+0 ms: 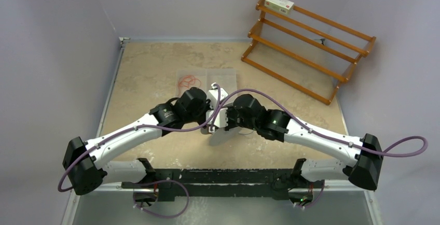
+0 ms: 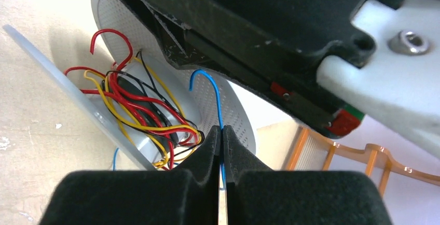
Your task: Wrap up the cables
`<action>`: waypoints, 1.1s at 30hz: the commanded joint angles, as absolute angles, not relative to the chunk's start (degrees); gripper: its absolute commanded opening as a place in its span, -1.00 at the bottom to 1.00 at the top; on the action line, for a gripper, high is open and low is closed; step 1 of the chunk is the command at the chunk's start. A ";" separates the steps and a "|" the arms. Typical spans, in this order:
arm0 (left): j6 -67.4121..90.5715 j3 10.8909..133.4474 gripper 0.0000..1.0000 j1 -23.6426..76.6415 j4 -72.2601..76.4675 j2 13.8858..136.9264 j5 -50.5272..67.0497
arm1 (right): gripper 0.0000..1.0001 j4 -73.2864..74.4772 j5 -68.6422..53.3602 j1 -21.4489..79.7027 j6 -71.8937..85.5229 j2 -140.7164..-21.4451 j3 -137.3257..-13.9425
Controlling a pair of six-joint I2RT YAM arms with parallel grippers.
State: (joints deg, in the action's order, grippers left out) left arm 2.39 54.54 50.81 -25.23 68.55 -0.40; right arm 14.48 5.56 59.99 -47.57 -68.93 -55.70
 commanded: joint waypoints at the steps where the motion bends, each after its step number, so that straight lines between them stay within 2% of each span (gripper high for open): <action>1: 1.88 52.77 -0.95 50.62 -26.53 68.67 -2.71 | -1.00 13.38 7.19 59.93 -45.96 -70.10 -54.23; 6: 1.98 52.53 -0.91 50.62 -26.45 68.53 -3.07 | -1.00 11.45 7.43 59.04 -46.03 -69.22 -52.58; 16: 2.76 51.99 -0.67 50.53 -25.11 67.52 -2.63 | -1.00 9.17 4.96 58.67 -46.86 -66.85 -48.33; 33: 3.24 51.92 -0.39 50.27 -23.03 66.32 4.42 | -1.00 6.62 5.96 58.67 -44.75 -70.86 -51.86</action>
